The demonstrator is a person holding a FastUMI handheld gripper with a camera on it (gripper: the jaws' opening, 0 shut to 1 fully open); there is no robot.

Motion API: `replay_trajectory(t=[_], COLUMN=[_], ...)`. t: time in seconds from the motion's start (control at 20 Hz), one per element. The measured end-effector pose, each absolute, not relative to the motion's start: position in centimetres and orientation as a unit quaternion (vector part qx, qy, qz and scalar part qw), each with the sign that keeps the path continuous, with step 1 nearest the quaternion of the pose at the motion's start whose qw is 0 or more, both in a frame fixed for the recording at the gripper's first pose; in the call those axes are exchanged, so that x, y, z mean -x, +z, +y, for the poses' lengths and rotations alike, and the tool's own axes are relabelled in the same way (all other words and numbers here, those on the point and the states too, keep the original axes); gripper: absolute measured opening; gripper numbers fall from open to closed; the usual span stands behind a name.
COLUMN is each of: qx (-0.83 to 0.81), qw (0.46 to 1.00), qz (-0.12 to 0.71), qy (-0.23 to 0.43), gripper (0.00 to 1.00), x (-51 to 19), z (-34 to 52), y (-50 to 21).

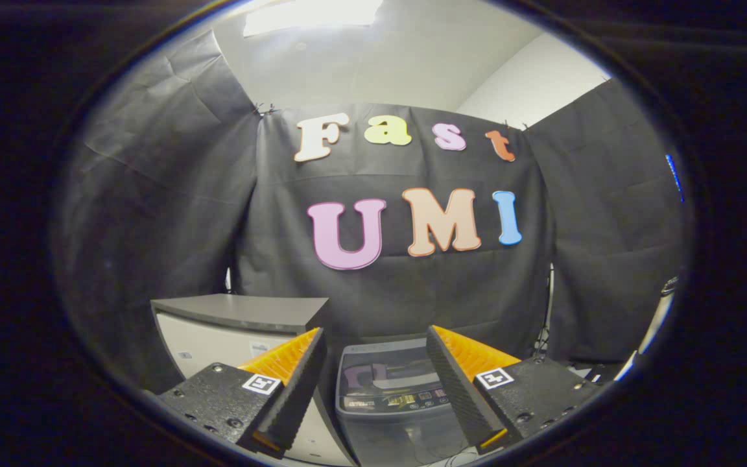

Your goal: Put the clothes into the washing machine and then close the washing machine lid.

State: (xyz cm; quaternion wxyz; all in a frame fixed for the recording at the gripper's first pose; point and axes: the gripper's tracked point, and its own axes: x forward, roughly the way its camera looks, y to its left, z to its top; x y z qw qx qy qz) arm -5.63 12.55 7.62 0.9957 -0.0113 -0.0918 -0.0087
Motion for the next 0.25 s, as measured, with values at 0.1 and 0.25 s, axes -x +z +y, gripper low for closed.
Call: replay_trajectory(t=[0.1, 0.25], qx=[0.017, 0.014], qw=[0.996, 0.996], qz=[-0.077, -0.068], qy=[-0.036, -0.056], gripper=[0.94, 0.94], x=[5.56, 5.51], z=[12.15, 12.98], y=[7.89, 8.26])
